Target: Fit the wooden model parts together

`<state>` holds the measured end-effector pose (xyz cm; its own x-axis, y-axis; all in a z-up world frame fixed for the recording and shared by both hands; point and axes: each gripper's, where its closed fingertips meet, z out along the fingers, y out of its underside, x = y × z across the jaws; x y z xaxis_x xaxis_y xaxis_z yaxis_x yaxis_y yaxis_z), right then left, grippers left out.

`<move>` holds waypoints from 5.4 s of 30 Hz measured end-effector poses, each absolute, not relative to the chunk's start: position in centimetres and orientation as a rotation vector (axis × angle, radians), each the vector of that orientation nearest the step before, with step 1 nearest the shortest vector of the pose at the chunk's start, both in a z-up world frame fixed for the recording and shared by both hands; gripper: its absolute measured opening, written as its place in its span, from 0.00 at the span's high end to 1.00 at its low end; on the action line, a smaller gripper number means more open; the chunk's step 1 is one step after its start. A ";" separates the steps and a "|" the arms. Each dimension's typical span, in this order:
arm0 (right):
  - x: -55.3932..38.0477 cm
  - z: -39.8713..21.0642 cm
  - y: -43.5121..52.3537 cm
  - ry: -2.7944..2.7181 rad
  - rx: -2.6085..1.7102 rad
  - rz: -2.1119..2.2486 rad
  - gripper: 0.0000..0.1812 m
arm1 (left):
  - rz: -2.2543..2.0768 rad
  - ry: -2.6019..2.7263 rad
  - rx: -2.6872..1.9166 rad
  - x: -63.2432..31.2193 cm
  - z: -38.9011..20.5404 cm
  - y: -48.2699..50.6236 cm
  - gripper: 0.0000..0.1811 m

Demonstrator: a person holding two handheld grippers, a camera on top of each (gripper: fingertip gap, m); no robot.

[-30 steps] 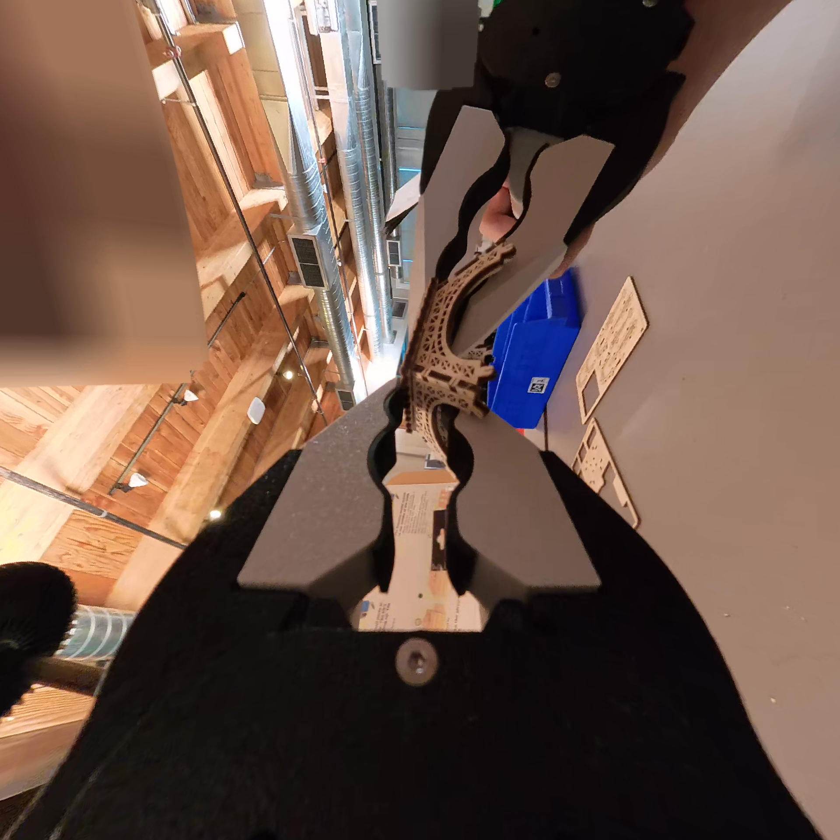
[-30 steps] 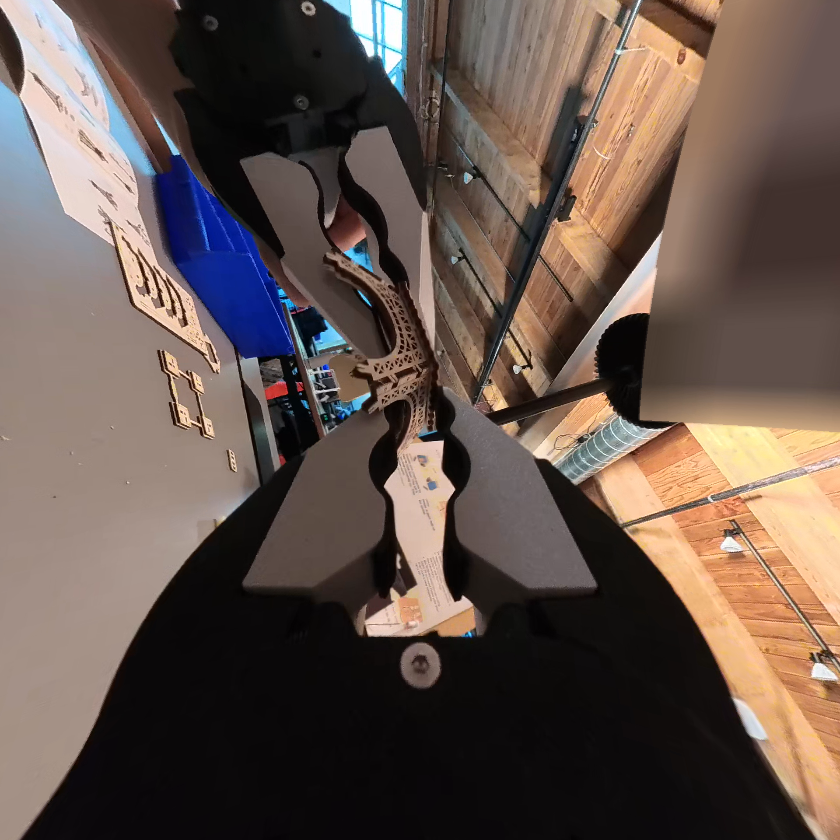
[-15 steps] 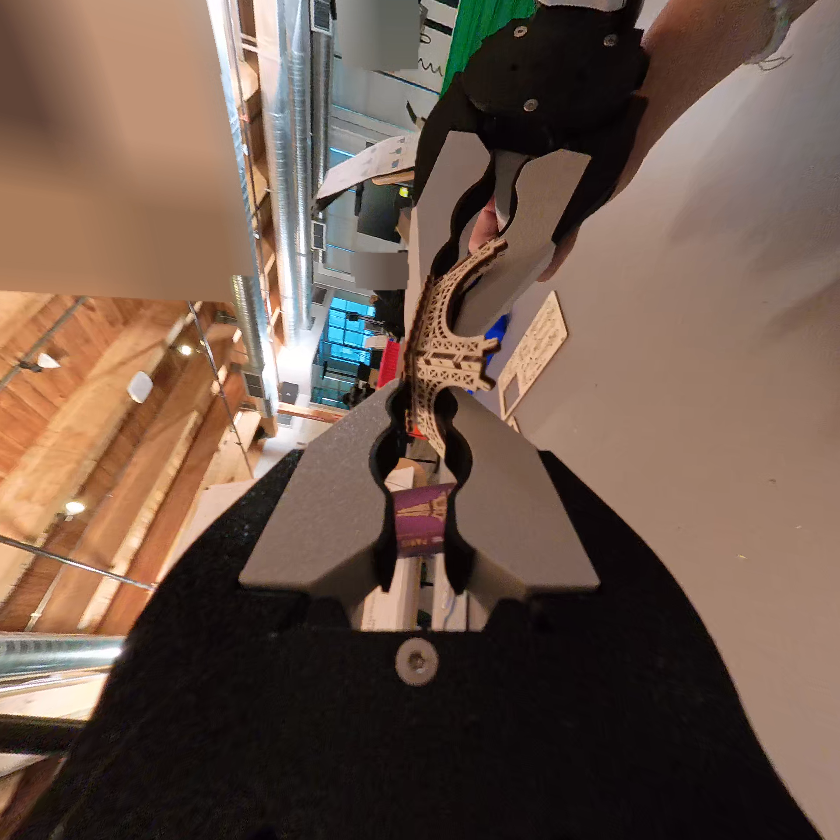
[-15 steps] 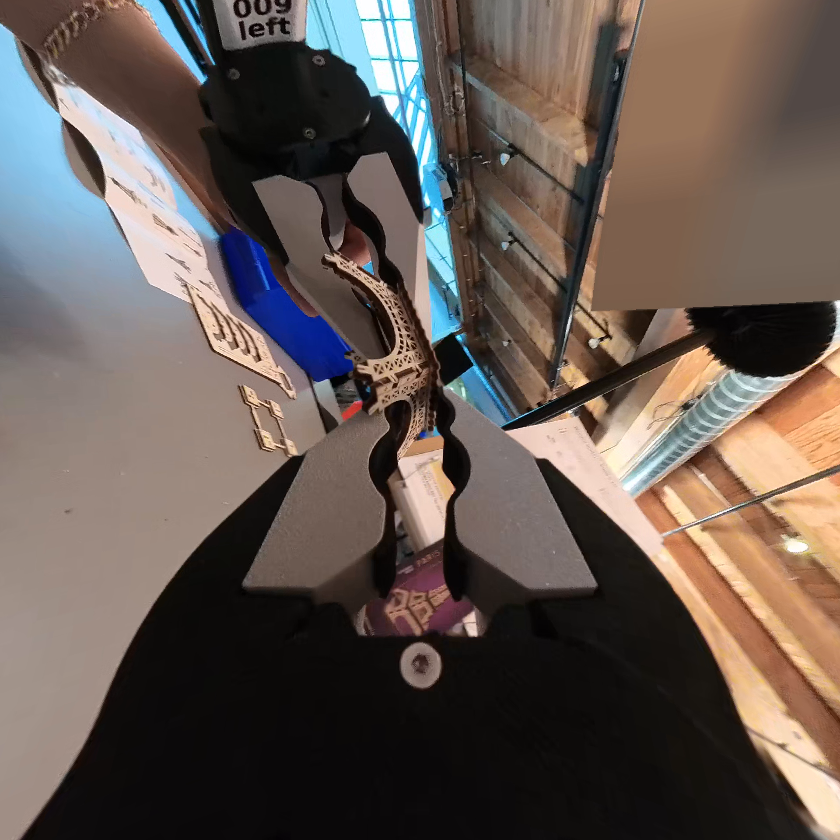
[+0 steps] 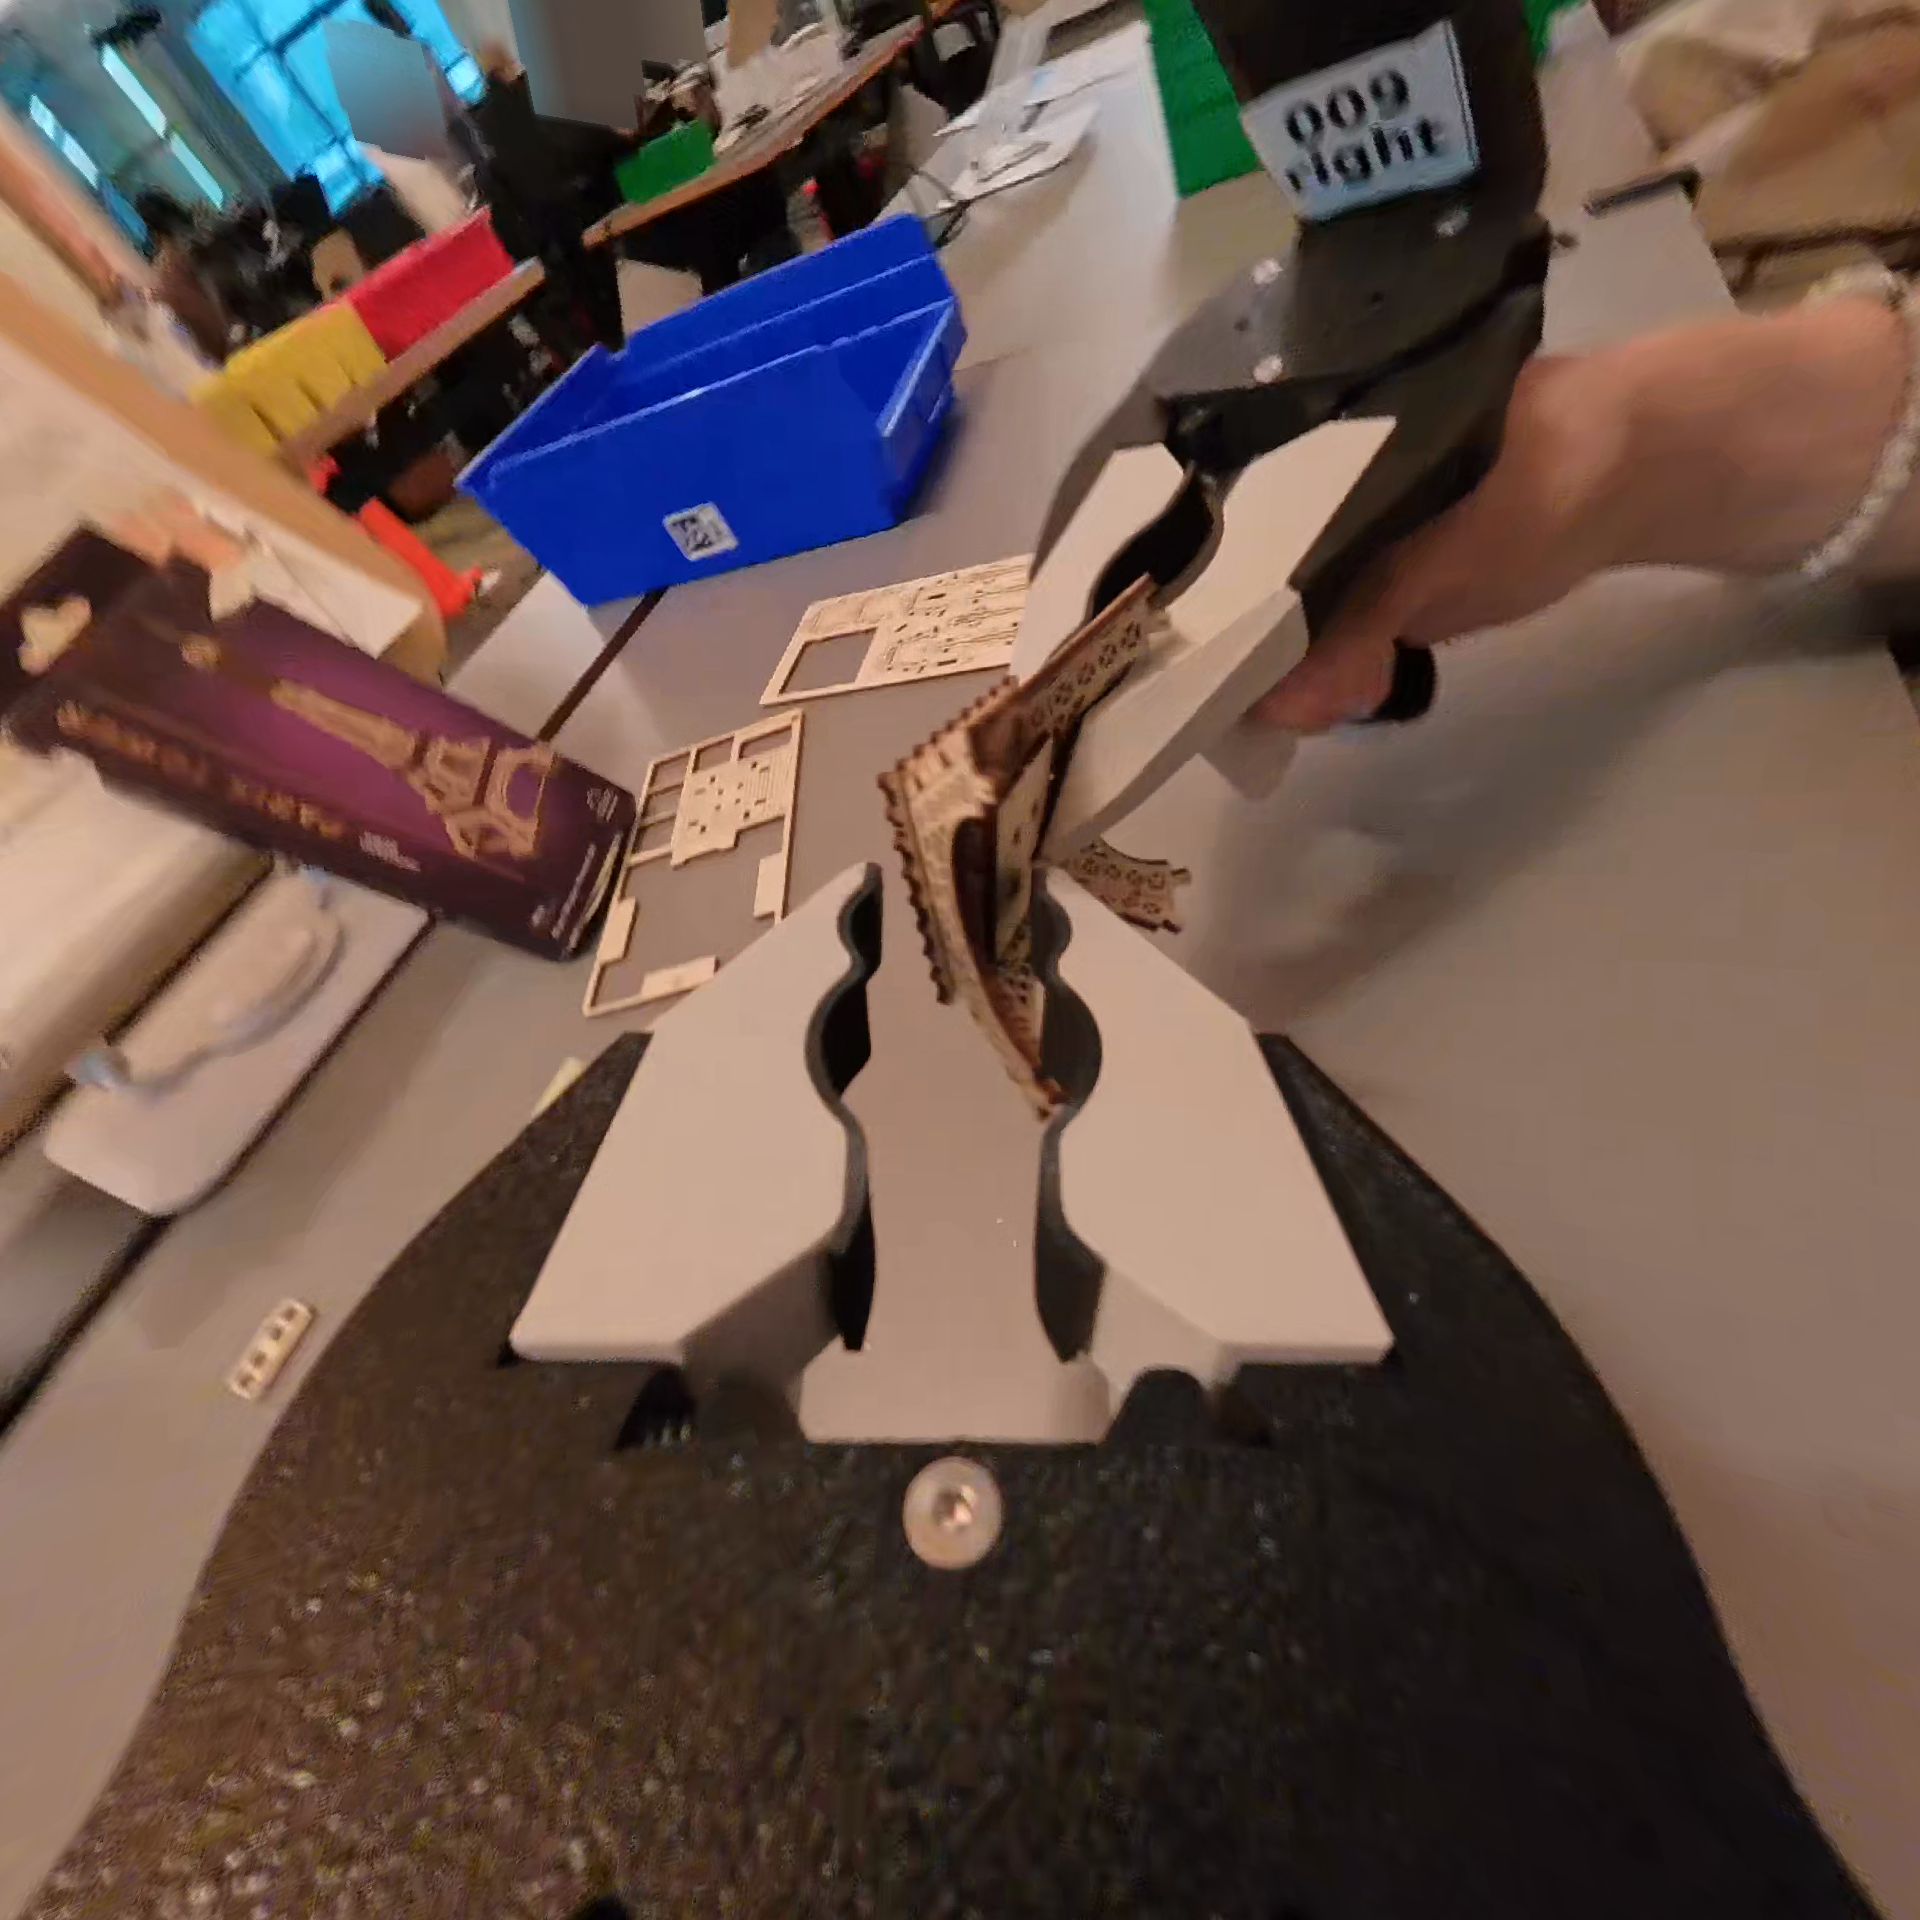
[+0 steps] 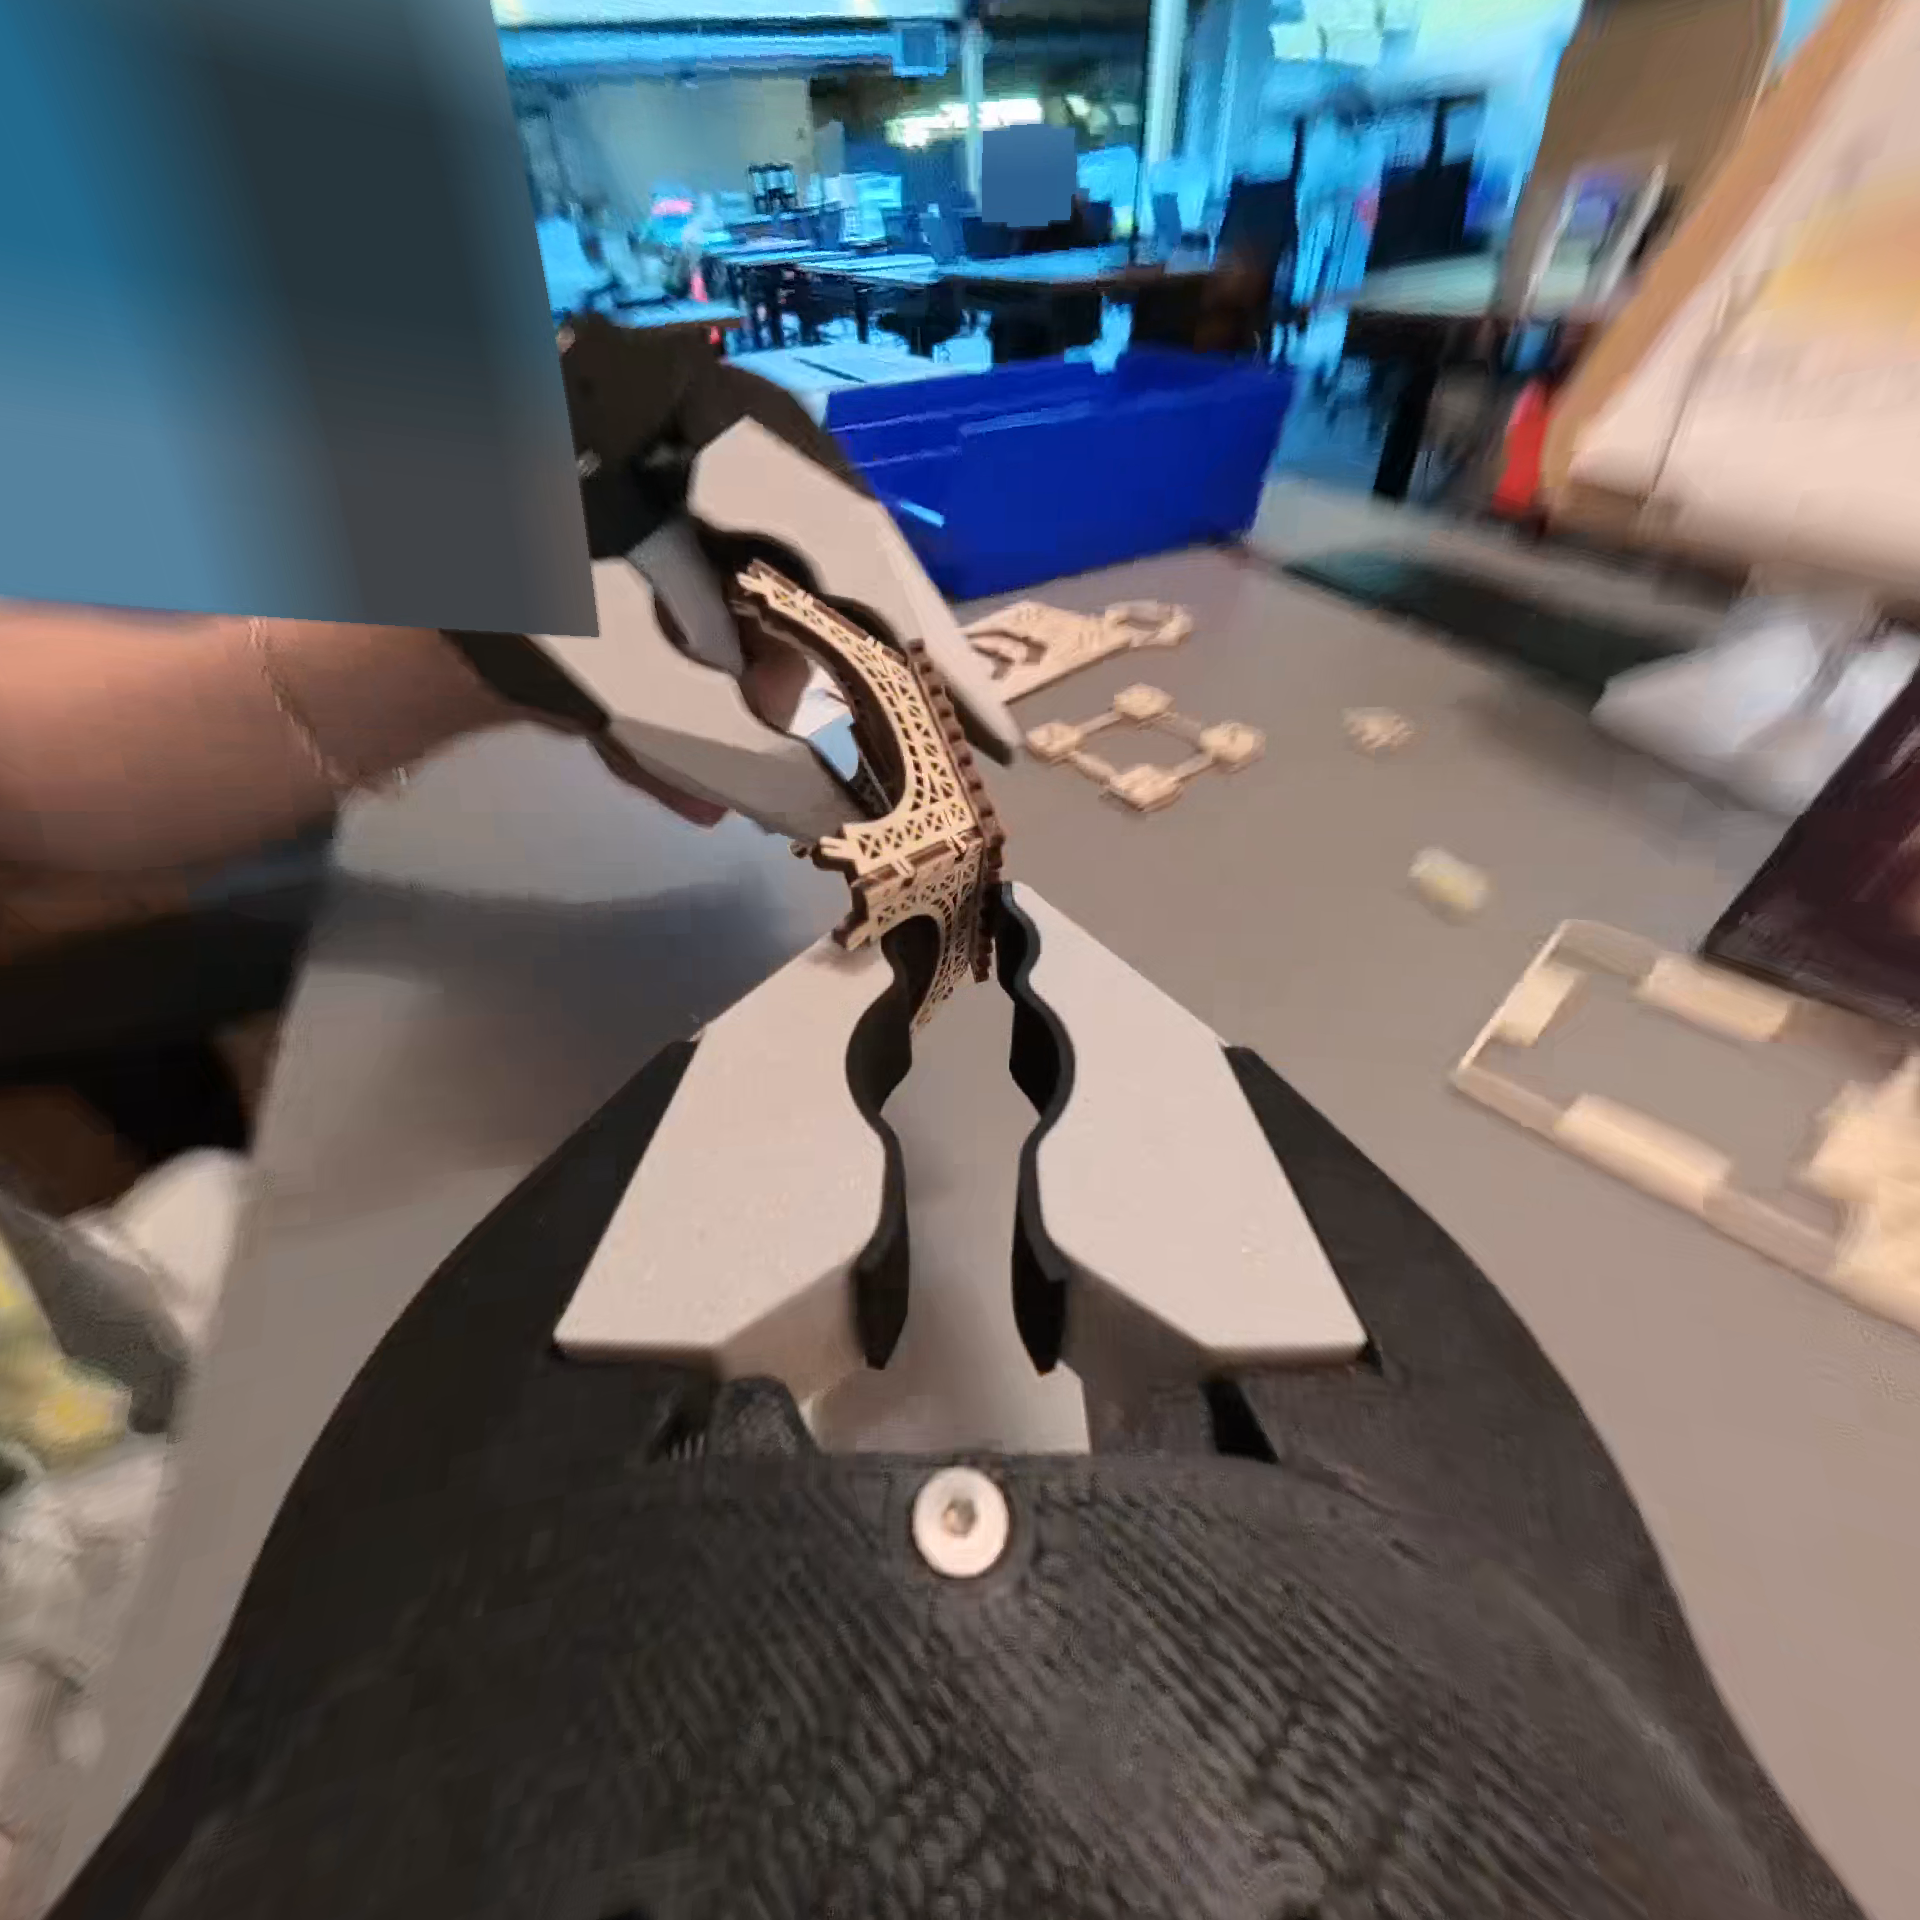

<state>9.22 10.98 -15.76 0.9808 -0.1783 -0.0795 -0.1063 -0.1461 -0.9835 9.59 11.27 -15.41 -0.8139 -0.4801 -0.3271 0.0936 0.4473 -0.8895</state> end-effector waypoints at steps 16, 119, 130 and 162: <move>11.0 -17.1 12.2 0.440 -1.615 0.166 0.95 | -1.389 2.178 -0.651 11.0 -15.7 12.7 0.81; 6.1 -10.3 9.1 -0.018 -1.520 0.003 0.86 | -1.679 2.381 -0.482 6.8 -12.0 7.7 0.93; 6.1 -10.4 8.1 -0.042 -1.520 0.031 0.86 | -1.718 2.380 -0.449 7.0 -12.3 7.2 0.93; 9.0 -9.9 8.3 0.082 -1.475 -0.203 0.90 | -1.613 2.189 -0.556 8.9 -10.6 8.0 0.93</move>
